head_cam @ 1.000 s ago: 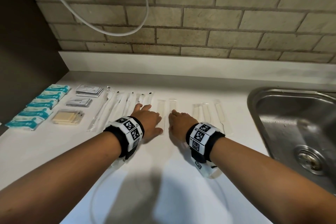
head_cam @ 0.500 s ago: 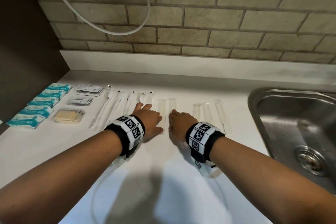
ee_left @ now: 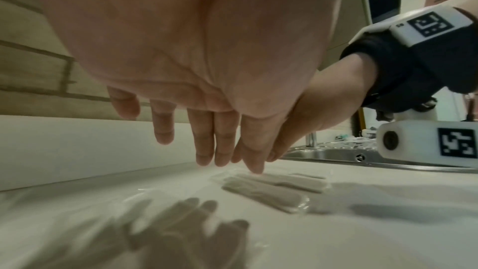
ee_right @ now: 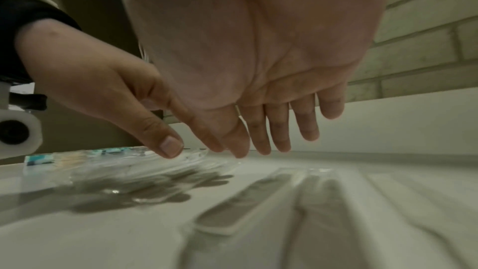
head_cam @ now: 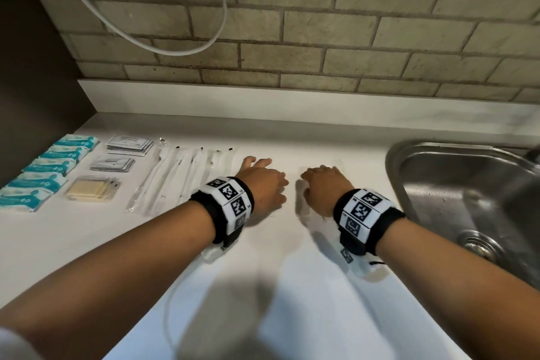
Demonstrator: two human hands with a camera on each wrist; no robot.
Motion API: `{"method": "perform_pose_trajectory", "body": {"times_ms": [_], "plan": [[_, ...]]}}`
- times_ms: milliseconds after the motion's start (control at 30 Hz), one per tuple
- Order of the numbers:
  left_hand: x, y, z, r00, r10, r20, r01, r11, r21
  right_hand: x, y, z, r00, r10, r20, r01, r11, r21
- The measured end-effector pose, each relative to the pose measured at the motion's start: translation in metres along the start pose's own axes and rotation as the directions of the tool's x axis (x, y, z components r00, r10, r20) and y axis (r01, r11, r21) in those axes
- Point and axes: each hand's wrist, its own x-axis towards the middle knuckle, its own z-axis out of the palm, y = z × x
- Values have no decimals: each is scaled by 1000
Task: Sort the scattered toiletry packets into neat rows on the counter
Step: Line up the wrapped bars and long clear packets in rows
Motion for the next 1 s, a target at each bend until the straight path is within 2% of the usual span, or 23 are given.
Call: {"method": "perform_pose_trajectory", "body": {"times_ms": [100, 167, 533, 700, 1000], "plan": [[12, 27, 4, 994, 66, 86, -70, 996, 47, -12, 20, 1, 990, 36, 138, -20, 993, -119], [15, 38, 8, 988, 81, 135, -91, 993, 74, -19, 29, 5, 984, 16, 177, 11, 989, -146], [14, 30, 21, 994, 7, 108, -17, 996, 90, -15, 28, 25, 991, -90, 100, 88, 996, 25], [10, 25, 21, 995, -35, 96, 27, 997, 78, -11, 23, 26, 990, -113, 87, 110, 993, 38], [10, 21, 21, 992, -45, 117, 36, 996, 79, -12, 17, 28, 990, -117, 78, 106, 986, 131]]}}
